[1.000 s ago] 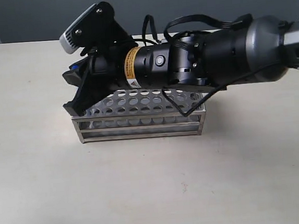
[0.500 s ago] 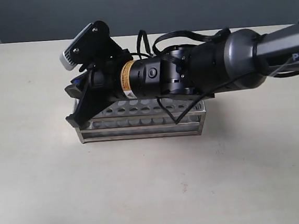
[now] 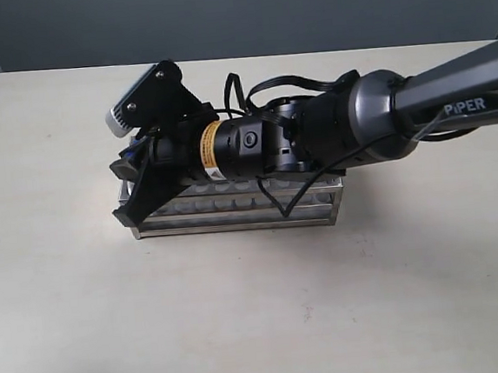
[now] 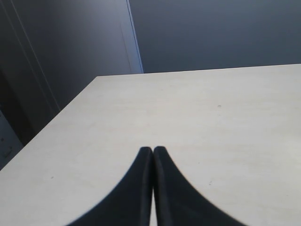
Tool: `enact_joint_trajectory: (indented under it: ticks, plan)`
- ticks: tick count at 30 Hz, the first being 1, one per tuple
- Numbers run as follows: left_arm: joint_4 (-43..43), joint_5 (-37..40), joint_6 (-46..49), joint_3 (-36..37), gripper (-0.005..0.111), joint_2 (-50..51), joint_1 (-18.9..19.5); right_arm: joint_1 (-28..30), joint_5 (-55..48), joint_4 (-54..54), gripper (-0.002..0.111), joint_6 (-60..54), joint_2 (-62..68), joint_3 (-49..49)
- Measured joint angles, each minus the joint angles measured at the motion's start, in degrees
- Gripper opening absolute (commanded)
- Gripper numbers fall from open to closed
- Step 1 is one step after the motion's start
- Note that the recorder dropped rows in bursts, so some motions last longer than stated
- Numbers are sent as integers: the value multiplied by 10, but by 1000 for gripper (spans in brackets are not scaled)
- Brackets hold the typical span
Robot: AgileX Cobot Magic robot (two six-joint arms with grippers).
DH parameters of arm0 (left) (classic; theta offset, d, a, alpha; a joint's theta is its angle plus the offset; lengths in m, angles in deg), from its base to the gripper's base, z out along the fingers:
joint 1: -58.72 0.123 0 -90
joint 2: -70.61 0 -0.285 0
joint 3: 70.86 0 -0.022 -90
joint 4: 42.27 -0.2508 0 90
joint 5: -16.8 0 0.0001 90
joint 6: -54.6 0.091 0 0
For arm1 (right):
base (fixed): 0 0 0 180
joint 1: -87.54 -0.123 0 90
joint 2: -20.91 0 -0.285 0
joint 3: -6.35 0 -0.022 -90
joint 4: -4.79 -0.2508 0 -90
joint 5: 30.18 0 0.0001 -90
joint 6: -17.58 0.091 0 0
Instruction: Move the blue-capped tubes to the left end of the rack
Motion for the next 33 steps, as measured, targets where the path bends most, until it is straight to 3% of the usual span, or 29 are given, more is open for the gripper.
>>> enact_joint_trajectory:
  ticks: [6,8,11,14,22,26,28,30,33]
  plan:
    - [0,0,0,0,1,0,0,0,4,-2,1,-2,4,-1]
    - [0,0,0,0,1,0,0,0,4,-2,9,-2,4,-1]
    - [0,0,0,0,1,0,0,0,4,-2,30,-2,4,-1]
    - [0,0,0,0,1,0,0,0,8,-1,39,-1,8,-1]
    - [0,0,0,0,1,0,0,-1,6,2,38,0,9,-7]
    - [0,0,0,0,1,0,0,-1,-49,-14,36,0,-19,-21]
    - [0,0,0,0,1,0,0,-1,-93,-24,23,0,-47,-24]
    - [0,0,0,0,1,0,0,-1,-140,-29,3,-10,-93,-27]
    - [0,0,0,0,1,0,0,-1,-204,-33,0,-43,-165,-28]
